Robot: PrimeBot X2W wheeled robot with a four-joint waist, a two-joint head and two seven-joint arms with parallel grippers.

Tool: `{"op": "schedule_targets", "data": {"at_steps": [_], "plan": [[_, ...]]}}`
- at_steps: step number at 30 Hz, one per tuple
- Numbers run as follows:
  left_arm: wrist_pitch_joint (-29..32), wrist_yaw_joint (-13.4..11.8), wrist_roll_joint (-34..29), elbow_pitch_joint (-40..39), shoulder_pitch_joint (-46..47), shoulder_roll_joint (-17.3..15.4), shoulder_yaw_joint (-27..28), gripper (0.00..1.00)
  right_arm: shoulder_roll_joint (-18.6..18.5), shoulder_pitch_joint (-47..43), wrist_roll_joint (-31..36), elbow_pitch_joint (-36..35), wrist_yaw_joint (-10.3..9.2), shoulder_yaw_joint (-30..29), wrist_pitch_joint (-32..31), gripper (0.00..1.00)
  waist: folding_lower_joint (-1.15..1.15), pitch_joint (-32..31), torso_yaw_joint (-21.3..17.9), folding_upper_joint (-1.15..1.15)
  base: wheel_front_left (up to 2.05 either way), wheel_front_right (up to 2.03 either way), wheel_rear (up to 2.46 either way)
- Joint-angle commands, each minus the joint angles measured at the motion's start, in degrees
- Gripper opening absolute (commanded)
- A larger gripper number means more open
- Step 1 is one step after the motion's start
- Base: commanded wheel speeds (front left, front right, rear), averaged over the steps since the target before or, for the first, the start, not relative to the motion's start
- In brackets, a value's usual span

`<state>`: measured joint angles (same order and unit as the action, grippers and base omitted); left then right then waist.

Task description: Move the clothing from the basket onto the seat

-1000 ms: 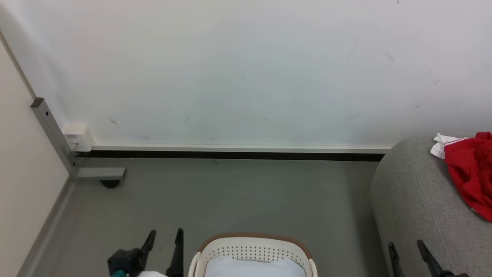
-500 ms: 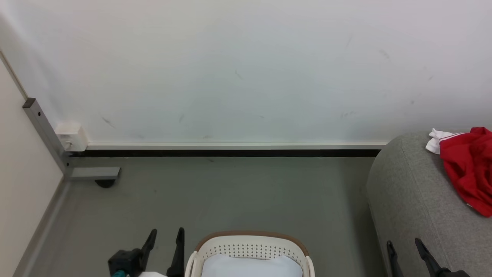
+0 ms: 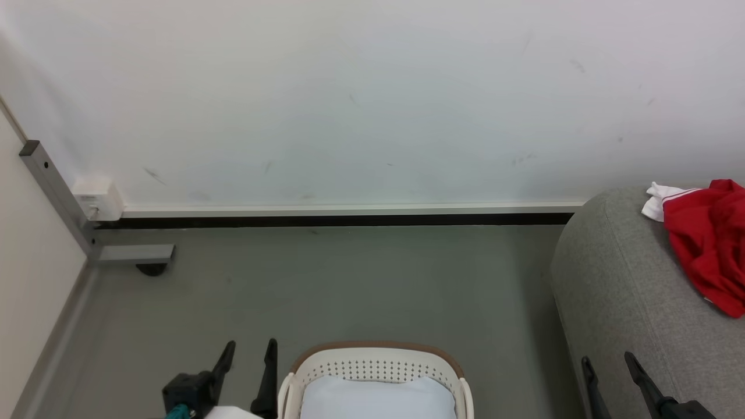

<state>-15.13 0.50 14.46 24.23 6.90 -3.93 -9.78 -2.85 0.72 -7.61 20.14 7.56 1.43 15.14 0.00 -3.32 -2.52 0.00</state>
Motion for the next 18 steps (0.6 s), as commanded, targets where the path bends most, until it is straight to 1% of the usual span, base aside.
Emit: {"op": "schedule_targets", "data": {"at_steps": [1,3,4,9,18], "plan": [[0.0,0.1,-0.7,0.3,0.6,0.1,0.2,1.0,-0.1,0.4,-0.1,0.1,-0.14,0.1,0.0,1.0,0.0,0.1,0.0,0.0,0.0,0.0,0.0],[0.0,0.8,-0.8,0.7,0.6,0.2,0.4,1.0,-0.1,0.4,-0.2,0.2,-0.14,0.1,0.0,1.0,0.0,0.2,-0.1,0.0,0.0,0.0,0.0],[0.0,1.0,-0.7,0.8,0.7,0.3,0.6,0.0,-0.1,0.5,-0.3,0.2,-0.14,0.2,0.0,0.0,0.0,0.2,-0.1,0.0,0.0,0.0,0.0],[0.3,1.0,0.5,2.6,-1.4,0.3,0.3,0.0,0.3,-0.9,-0.8,1.8,0.0,0.0,-0.3,0.0,0.01,0.2,-0.1,0.0,0.0,0.0,0.0],[3.2,1.8,10.1,1.1,-1.1,0.4,2.5,0.0,0.2,0.0,-11.2,0.8,-0.01,-1.1,-3.0,0.0,0.01,0.5,0.1,0.0,0.0,0.0,0.0]]}}
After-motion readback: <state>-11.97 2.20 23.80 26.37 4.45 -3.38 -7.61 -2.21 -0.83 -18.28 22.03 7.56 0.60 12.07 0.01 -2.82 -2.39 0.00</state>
